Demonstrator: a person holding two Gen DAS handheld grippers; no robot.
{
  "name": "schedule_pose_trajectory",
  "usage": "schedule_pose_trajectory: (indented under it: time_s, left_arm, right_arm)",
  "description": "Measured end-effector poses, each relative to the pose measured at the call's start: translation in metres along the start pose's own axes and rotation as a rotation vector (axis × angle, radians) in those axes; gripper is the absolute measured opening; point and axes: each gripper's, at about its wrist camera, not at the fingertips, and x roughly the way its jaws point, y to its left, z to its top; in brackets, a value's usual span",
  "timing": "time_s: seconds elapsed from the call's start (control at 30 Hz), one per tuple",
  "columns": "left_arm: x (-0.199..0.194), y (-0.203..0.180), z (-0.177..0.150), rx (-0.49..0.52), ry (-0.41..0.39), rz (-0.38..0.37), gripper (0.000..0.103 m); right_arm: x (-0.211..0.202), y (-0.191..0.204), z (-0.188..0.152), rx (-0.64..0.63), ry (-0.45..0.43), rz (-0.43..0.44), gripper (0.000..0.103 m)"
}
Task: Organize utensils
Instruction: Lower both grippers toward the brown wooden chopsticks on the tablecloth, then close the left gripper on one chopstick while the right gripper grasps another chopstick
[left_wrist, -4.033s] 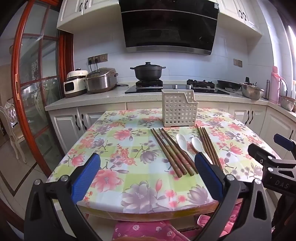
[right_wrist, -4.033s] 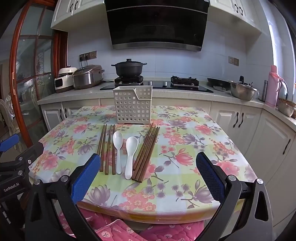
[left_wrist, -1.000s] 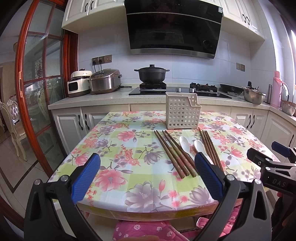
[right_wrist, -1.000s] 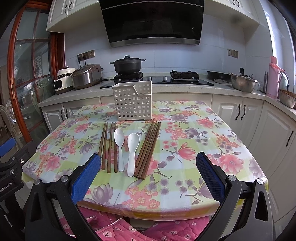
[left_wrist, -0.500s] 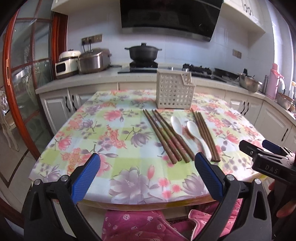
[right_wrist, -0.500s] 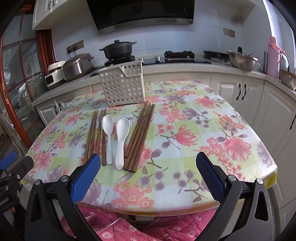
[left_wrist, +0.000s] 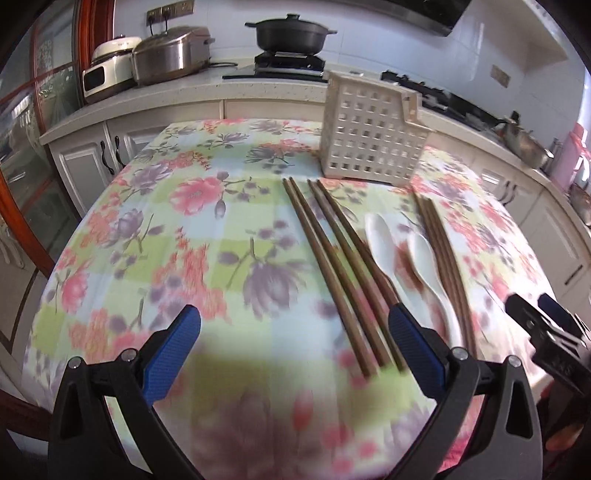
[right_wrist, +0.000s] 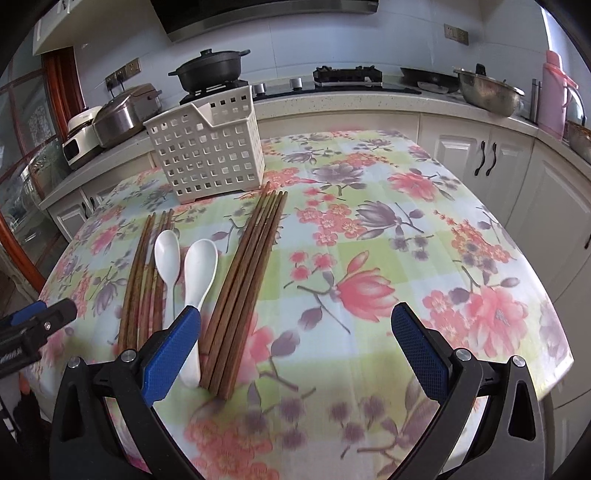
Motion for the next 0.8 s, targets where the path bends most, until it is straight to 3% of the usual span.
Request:
schedule_pose_trajectory:
  time_s: [0.27, 0.37, 0.47, 0.6, 0.67, 0.8]
  left_arm:
    - [0.045, 0.004, 0.046, -0.025, 0.057, 0.048, 0.098]
    - [0.060, 0.005, 0.060, -0.024, 0.068, 0.075, 0.096]
    - [0.076, 0.009, 0.070, -0.035, 0.100, 0.079, 0.082]
    - [0.091, 0.014, 0.077, -0.048, 0.125, 0.084, 0.079]
    - [0.098, 0.014, 0.079, -0.046, 0.137, 0.080, 0.071]
    - [0.109, 0.012, 0.080, -0.039, 0.159, 0.076, 0.065]
  right_arm:
    - [0.047, -0.002, 0.043, 0.019, 0.086, -0.035, 0.088]
    - [0.068, -0.005, 0.055, 0.028, 0.131, -0.053, 0.080]
    - [0.087, -0.006, 0.064, 0.035, 0.171, -0.033, 0.070]
    - [0.100, -0.002, 0.071, 0.025, 0.184, -0.029, 0.061]
    - [0.105, 0.002, 0.073, 0.018, 0.190, -0.031, 0.056]
    - [0.113, 0.006, 0.073, 0.009, 0.205, -0.059, 0.051]
